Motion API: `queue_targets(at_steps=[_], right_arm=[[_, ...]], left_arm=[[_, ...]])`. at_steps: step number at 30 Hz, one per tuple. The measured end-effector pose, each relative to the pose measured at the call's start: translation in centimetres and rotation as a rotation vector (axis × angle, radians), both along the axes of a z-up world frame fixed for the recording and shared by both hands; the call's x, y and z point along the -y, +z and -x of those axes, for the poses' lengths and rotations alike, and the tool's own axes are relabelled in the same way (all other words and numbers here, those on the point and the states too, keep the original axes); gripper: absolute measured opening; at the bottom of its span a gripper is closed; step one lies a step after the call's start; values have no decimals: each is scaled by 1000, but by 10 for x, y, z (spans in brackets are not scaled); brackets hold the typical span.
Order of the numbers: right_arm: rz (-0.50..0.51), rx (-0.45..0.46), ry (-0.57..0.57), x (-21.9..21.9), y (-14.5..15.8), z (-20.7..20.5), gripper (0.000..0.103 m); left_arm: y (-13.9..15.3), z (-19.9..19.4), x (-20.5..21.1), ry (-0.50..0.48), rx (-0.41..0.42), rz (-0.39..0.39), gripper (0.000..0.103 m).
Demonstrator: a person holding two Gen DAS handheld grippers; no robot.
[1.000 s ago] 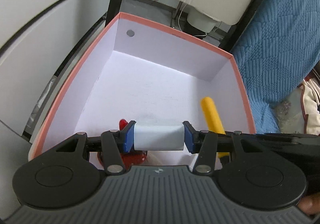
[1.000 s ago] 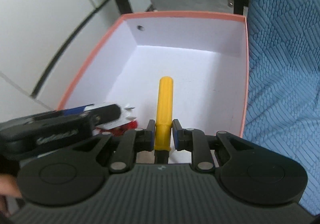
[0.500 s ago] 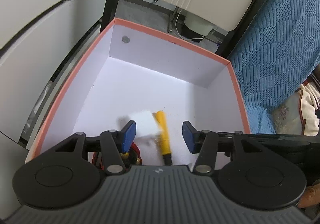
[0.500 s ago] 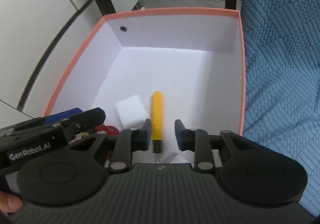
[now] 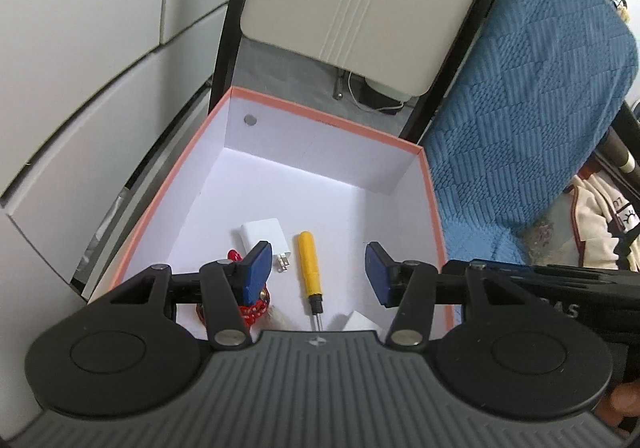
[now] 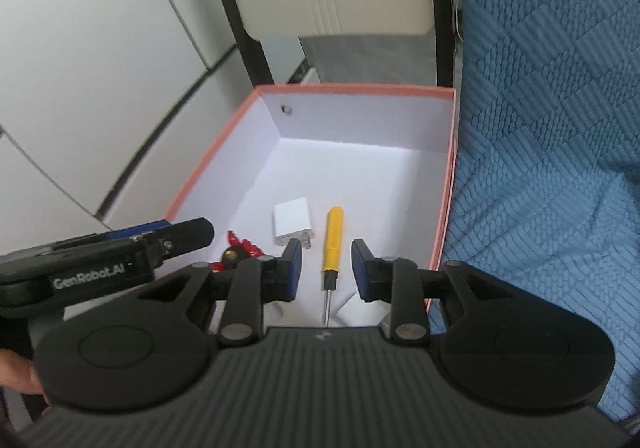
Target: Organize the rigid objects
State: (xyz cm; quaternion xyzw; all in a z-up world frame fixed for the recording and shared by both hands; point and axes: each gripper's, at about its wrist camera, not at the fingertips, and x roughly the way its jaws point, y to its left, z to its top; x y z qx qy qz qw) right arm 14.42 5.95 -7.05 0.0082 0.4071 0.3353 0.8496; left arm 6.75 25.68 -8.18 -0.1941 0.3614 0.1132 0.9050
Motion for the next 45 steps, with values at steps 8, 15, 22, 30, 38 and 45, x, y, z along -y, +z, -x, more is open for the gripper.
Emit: queue_targets(at_steps=[8,15,22,30,38,45], right_arm=[[-37,69,28,41,25,44,31],[-75,113,41,72,42,78,31],[-105,148,31,104,55,103,31],[-103,176,26,126,59,120,38],[-87,200,-13,134,53,124,90],[-90,196,-33,143,51,130,91]], left_arm=[[40,41,45,14,23,-64,58],[69,78,83,10,60,-139,63],[74,107,102,19,70,-117,74],[90,132,113,53,87,-141,96],[95,150,115,37,93,-113,102],[95,163,113,56,79,-107,102]])
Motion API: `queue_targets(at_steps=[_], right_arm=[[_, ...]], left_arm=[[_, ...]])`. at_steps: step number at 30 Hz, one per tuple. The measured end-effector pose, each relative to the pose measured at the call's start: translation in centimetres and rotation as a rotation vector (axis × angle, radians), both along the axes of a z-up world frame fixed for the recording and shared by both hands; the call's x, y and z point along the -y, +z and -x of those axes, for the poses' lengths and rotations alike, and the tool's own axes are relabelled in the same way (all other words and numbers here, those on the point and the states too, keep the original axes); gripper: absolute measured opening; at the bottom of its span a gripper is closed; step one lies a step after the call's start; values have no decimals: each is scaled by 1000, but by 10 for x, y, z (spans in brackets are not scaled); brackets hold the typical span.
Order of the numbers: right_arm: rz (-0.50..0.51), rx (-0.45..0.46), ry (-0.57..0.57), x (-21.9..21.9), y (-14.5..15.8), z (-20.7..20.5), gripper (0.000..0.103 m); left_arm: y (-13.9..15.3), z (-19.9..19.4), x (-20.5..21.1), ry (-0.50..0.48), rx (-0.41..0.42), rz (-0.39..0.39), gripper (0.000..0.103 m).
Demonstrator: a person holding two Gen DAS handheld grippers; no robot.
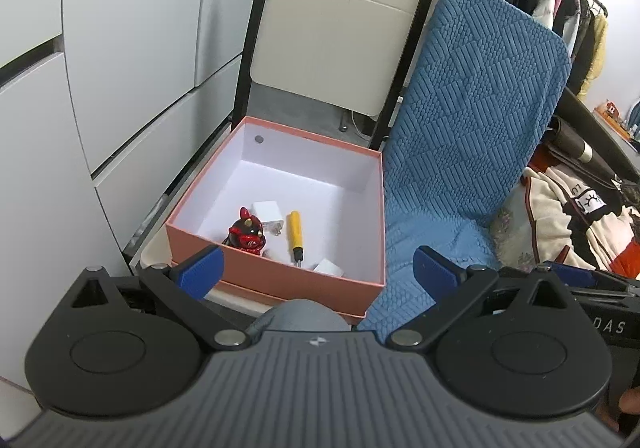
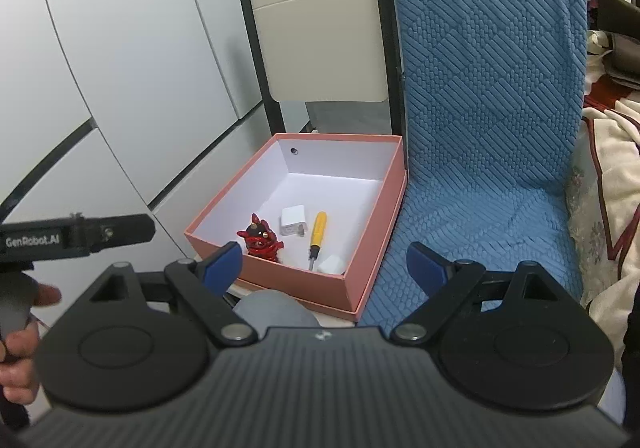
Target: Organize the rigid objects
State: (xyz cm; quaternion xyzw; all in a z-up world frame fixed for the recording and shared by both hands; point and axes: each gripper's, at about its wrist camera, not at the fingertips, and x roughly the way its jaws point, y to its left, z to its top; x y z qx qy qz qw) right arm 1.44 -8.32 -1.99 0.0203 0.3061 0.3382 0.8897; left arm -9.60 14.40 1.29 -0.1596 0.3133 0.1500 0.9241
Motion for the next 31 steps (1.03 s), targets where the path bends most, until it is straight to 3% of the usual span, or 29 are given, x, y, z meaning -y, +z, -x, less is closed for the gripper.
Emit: queue_targets(at_steps=[5,31], right_arm=[[7,10,10,-1,1,7,90],[16,3,21,-6,1,9,90]], left_arm=[[-1,5,4,-2,-8,-36,102],[-7,9,3,23,-19,-3,102]])
